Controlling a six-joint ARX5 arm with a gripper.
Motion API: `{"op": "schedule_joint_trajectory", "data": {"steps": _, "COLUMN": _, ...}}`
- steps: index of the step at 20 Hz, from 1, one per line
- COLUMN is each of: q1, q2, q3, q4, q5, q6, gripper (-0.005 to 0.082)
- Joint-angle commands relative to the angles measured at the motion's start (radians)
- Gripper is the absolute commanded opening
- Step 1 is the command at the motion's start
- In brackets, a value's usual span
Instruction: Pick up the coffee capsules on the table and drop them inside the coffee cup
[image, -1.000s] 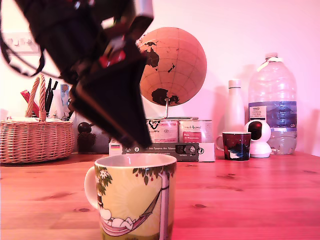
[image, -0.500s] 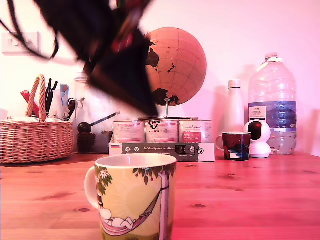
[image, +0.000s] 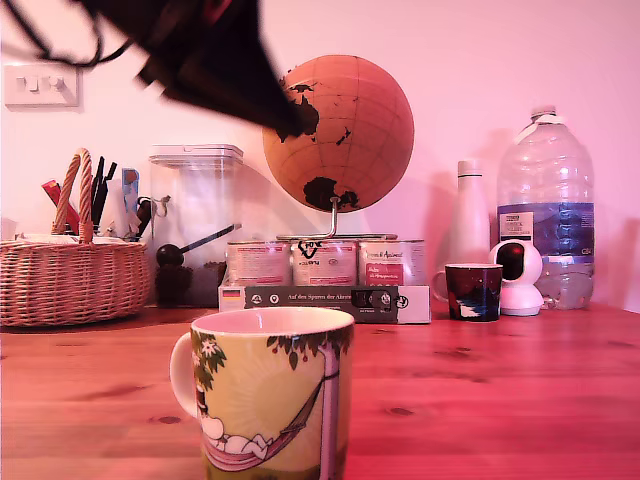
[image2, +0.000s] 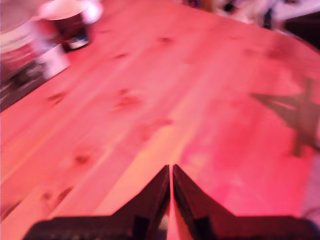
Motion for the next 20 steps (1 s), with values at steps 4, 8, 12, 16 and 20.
{"op": "schedule_joint_trajectory", "data": {"steps": 4, "q1": 0.089, "q2": -0.011, "q3": -0.080, "q4": 0.142, "q5": 0.064, "q6": -0.030, "gripper": -0.0024}}
{"op": "schedule_joint_trajectory", "data": {"steps": 8, "q1": 0.144, "q2": -0.011, "q3": -0.126, "q4": 0.222, "q5": 0.079, "q6": -0.061, "gripper": -0.0024}}
{"op": "schedule_joint_trajectory", "data": {"steps": 12, "q1": 0.191, "q2": -0.011, "q3": -0.168, "q4": 0.300, "q5": 0.079, "q6": -0.078, "gripper": -0.0024}}
{"op": "schedule_joint_trajectory", "data": {"steps": 16, "q1": 0.263, "q2": -0.011, "q3": -0.199, "q4": 0.324, "q5": 0.078, "q6": -0.092, "gripper": -0.0024}}
{"op": "schedule_joint_trajectory", "data": {"steps": 20, "q1": 0.352, "q2": -0.011, "q3": -0.243, "q4": 0.381, "q5": 0.079, "q6": -0.110, "gripper": -0.0024}}
